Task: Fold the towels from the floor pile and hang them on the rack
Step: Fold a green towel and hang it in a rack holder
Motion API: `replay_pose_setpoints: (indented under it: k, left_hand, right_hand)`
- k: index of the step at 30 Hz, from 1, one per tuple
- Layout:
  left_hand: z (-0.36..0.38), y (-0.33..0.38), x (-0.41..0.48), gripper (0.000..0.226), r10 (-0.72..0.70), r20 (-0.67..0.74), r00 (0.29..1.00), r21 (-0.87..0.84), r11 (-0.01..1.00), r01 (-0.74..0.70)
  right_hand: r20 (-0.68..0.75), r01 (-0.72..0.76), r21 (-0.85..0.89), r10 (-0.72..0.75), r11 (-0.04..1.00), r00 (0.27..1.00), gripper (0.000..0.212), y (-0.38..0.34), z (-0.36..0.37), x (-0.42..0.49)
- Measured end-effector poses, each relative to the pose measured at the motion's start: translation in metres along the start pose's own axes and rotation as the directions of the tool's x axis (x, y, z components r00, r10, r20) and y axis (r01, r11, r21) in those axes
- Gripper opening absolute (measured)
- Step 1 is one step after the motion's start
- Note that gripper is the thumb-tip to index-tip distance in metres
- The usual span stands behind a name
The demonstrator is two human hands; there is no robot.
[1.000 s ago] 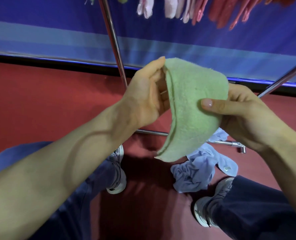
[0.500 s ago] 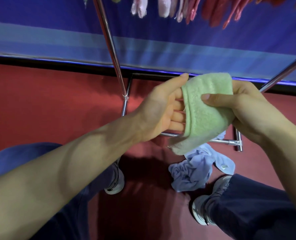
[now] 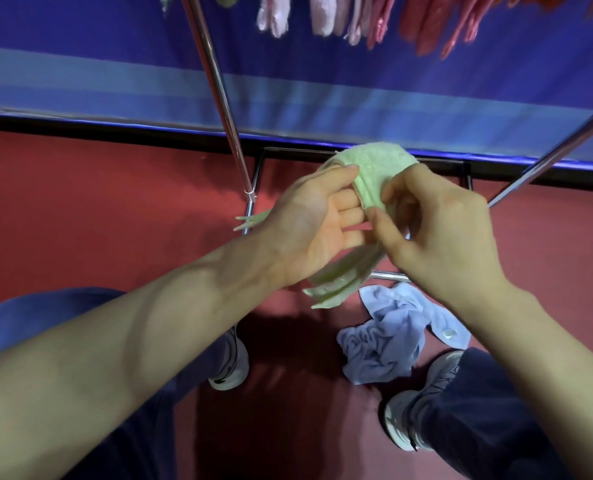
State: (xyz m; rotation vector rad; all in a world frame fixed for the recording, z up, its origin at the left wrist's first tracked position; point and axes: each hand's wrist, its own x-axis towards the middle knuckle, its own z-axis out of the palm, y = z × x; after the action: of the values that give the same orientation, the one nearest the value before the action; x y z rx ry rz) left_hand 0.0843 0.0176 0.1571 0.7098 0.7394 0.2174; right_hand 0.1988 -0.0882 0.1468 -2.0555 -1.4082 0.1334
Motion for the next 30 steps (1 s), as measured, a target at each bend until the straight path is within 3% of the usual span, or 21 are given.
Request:
replay_pose_setpoints:
  k: [3,7,15,18,21,26,30]
  left_hand:
    - [-0.002,-0.003,0.000,0.040,0.023,0.004,1.000,0.017,1.000,-0.024]
    - [-0.004,-0.004,0.002,0.026,0.067,0.018,0.998,0.002,0.998,-0.067]
    - [0.002,-0.017,0.002,0.008,0.095,0.029,0.995,0.087,0.991,-0.097]
    - [0.005,-0.021,0.002,0.025,0.089,0.034,0.995,0.149,0.984,-0.093]
    - [0.004,-0.025,0.004,0.029,0.080,0.018,0.997,0.174,0.981,-0.082]
    - [0.004,-0.028,0.005,0.010,0.072,-0.004,0.997,0.134,0.988,-0.071]
    - [0.005,-0.029,0.005,0.018,0.063,0.019,0.998,0.102,0.993,-0.065]
  right_hand:
    - [-0.005,-0.031,0.039,0.031,0.999,1.000,0.016,0.003,-0.002,0.002]
    - [0.059,-0.064,0.022,0.063,0.998,0.996,0.030,-0.003,-0.001,0.001]
    - [-0.027,-0.123,-0.217,0.120,0.968,0.992,0.028,-0.007,0.003,-0.003]
    - [-0.020,-0.087,-0.262,0.084,0.961,0.996,0.034,-0.007,0.005,-0.002]
    - [0.043,-0.046,-0.335,0.064,0.941,0.997,0.031,-0.009,0.010,-0.005]
    - [0.081,-0.115,-0.292,0.144,0.949,0.986,0.040,-0.011,0.016,-0.009]
    - [0.074,-0.159,-0.241,0.181,0.958,0.981,0.046,-0.009,0.018,-0.009]
